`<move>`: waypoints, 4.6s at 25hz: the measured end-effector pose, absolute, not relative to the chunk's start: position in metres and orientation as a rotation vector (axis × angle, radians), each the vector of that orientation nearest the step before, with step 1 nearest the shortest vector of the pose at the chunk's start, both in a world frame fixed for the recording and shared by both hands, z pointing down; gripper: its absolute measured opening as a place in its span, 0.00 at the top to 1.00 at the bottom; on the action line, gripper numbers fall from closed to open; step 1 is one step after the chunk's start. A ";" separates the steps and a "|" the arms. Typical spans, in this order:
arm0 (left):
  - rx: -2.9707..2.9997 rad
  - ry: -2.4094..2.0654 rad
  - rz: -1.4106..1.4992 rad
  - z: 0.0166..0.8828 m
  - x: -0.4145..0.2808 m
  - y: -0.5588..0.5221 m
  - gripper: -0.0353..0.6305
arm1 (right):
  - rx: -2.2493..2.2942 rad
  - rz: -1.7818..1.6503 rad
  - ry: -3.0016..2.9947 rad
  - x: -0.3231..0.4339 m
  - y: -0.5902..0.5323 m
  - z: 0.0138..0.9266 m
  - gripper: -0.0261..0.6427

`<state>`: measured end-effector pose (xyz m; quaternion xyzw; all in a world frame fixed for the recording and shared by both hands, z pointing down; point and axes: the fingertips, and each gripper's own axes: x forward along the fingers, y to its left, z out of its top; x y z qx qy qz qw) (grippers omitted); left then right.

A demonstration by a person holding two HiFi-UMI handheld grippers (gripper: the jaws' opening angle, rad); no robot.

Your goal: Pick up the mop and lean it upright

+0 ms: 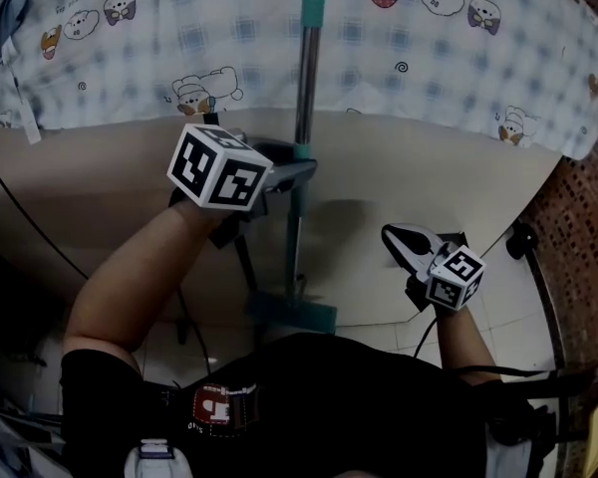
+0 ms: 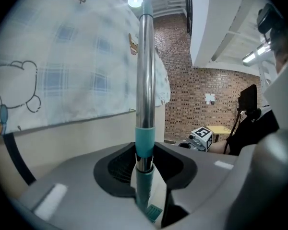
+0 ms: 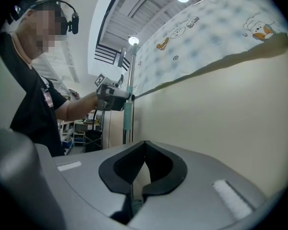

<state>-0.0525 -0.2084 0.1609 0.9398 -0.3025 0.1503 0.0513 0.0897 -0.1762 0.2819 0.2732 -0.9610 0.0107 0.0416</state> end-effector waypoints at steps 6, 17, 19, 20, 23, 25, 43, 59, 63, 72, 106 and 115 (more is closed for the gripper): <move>2.855 -0.951 0.470 0.160 -0.060 -0.215 0.78 | 0.841 0.020 -2.947 0.089 -0.177 0.279 0.94; 2.844 -0.974 0.428 0.160 -0.064 -0.218 0.78 | 0.832 0.031 -2.960 0.088 -0.178 0.281 0.94; 2.841 -0.981 0.427 0.160 -0.065 -0.219 0.78 | 0.827 0.030 -2.963 0.087 -0.177 0.281 0.94; 2.840 -0.983 0.428 0.160 -0.066 -0.219 0.78 | 0.826 0.025 -2.965 0.087 -0.177 0.280 0.94; 2.838 -0.979 0.430 0.160 -0.065 -0.217 0.78 | 0.826 0.022 -2.966 0.088 -0.176 0.279 0.94; 2.838 -0.976 0.433 0.160 -0.065 -0.216 0.78 | 0.827 0.022 -2.967 0.088 -0.176 0.279 0.94; 2.761 -0.971 0.487 0.222 -0.059 -0.215 0.78 | 0.798 0.107 -2.948 0.086 -0.169 0.299 0.94; 2.632 -0.978 0.579 0.337 -0.066 -0.216 0.78 | 0.726 0.266 -2.903 0.065 -0.167 0.355 0.94; 2.614 -0.978 0.612 0.372 -0.065 -0.216 0.78 | 0.727 0.292 -2.894 0.064 -0.170 0.370 0.94; 2.512 -0.966 0.693 0.464 -0.056 -0.218 0.78 | 0.746 0.377 -2.866 0.072 -0.180 0.407 0.94; 2.284 -0.926 1.040 0.772 -0.052 -0.238 0.78 | 0.813 0.738 -2.641 0.113 -0.189 0.570 0.94; 2.286 -0.984 0.962 0.775 -0.051 -0.263 0.77 | 0.809 0.750 -2.625 0.114 -0.190 0.579 0.94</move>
